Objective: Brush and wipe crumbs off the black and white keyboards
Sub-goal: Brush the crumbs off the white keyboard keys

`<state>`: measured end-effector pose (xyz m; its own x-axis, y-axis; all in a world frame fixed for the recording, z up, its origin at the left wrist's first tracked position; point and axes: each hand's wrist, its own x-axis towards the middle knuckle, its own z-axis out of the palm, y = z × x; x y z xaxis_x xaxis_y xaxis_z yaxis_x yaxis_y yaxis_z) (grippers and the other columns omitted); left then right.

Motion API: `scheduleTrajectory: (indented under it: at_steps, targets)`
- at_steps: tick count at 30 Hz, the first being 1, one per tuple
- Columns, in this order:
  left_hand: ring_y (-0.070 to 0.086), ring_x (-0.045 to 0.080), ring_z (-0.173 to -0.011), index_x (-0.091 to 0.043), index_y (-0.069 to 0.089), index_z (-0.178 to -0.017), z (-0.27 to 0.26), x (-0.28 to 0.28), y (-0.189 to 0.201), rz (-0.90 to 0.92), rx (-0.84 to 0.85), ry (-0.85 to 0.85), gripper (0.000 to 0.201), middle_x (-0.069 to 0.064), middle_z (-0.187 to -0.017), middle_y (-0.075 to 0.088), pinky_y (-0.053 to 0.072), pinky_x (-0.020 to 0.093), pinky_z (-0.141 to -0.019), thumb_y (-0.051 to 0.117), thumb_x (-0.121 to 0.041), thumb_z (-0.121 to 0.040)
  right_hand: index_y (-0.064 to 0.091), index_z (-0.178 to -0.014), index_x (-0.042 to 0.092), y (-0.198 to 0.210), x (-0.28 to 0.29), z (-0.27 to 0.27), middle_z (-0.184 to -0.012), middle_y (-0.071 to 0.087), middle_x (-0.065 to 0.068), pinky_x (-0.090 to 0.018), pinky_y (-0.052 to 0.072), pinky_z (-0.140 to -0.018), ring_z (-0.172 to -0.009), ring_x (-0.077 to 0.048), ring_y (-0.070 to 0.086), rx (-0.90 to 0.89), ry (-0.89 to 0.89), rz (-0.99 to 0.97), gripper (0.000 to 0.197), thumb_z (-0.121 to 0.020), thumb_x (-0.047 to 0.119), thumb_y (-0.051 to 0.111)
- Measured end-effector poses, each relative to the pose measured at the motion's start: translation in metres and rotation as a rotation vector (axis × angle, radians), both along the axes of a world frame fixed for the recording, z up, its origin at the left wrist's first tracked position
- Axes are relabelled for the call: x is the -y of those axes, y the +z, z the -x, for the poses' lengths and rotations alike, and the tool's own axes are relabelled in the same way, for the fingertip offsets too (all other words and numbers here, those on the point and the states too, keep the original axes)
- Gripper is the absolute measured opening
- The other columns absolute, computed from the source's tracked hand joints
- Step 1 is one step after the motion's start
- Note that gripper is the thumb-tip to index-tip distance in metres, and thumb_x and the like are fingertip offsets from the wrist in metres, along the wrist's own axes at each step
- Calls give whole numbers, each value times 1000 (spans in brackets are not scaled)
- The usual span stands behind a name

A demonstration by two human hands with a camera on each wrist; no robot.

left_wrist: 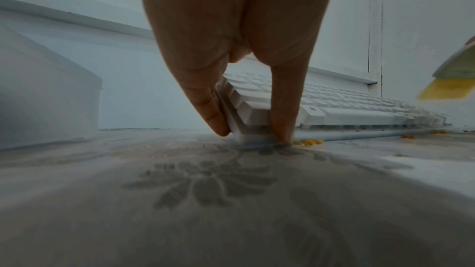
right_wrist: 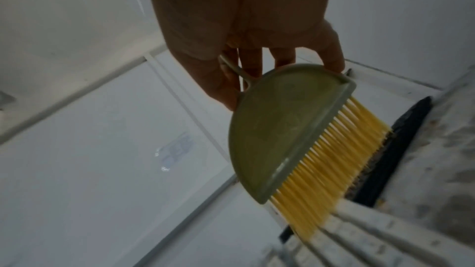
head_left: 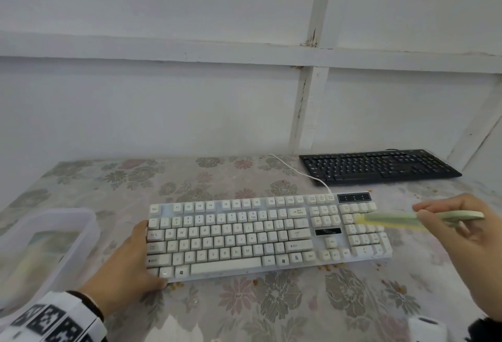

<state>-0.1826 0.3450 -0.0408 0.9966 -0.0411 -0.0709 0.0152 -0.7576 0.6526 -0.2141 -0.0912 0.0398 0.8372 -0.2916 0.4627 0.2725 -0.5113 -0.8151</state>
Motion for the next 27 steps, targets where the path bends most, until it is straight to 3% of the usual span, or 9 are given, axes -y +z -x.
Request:
scheduleTrajectory:
  at_steps: [2,4,6,10,14,17,20,25,27]
  targets:
    - [52,2,-102,-27,25,-129,-1,0,0,-4,5,-4,90,-17,-116,46,46,16,-77,81,-18,-59,64,-81,31,3,-29,3,-83,68,7,-19,49,-59,-69,-5,61,-8,75,-10,8,-83,24,70]
    - [51,2,-102,-26,25,-130,0,1,0,-10,4,-4,89,-19,-114,43,44,14,-74,80,-18,-60,63,-81,30,0,-67,8,-79,67,5,-22,48,-56,-66,-11,60,-73,175,-10,16,-82,15,68]
    - [50,0,-101,-24,28,-129,0,1,-1,-14,13,-2,87,-23,-112,42,43,11,-72,80,-17,-59,61,-77,32,-4,-111,12,-79,66,11,-18,47,-53,-65,-12,59,-140,288,13,17,-83,18,67]
    - [50,-5,-95,-26,29,-129,0,2,-2,-30,34,5,86,-27,-108,40,41,6,-67,81,-19,-61,57,-84,30,-23,-187,16,-87,63,14,-18,44,-77,-87,-5,58,-199,456,54,9,-84,32,66]
    - [54,-2,-94,-32,27,-121,-1,0,-5,-16,26,28,85,-23,-107,46,44,9,-68,82,-18,-58,43,-92,37,-29,-237,19,-87,55,18,-30,41,-89,-92,-2,48,-154,513,148,26,-76,57,40]
    - [57,-1,-98,-31,33,-123,-4,-2,-8,-56,67,24,81,-18,-111,52,49,13,-73,81,-31,-58,36,-94,40,-35,-253,22,-85,53,19,-36,34,-95,-92,-3,44,-130,510,241,26,-76,57,27]
    - [52,-9,-89,-28,30,-122,-1,1,-4,-49,72,20,73,-22,-106,47,44,4,-64,77,-26,-66,33,-95,38,-39,-260,26,-95,55,14,-37,27,-100,-96,-6,43,-171,520,298,30,-76,58,21]
    - [58,-3,-97,-29,36,-123,-7,-6,-11,-17,63,-8,82,-19,-111,55,51,12,-75,81,-32,-55,33,-87,40,-43,-243,19,-82,51,18,-41,31,-97,-89,-5,44,-203,426,325,14,-80,52,29]
    - [56,-4,-96,-30,33,-122,-6,-5,-10,-12,61,-14,81,-21,-110,50,47,5,-71,81,-26,-57,33,-90,40,-45,-237,16,-77,48,20,-40,30,-99,-86,0,41,-228,388,327,11,-81,47,34]
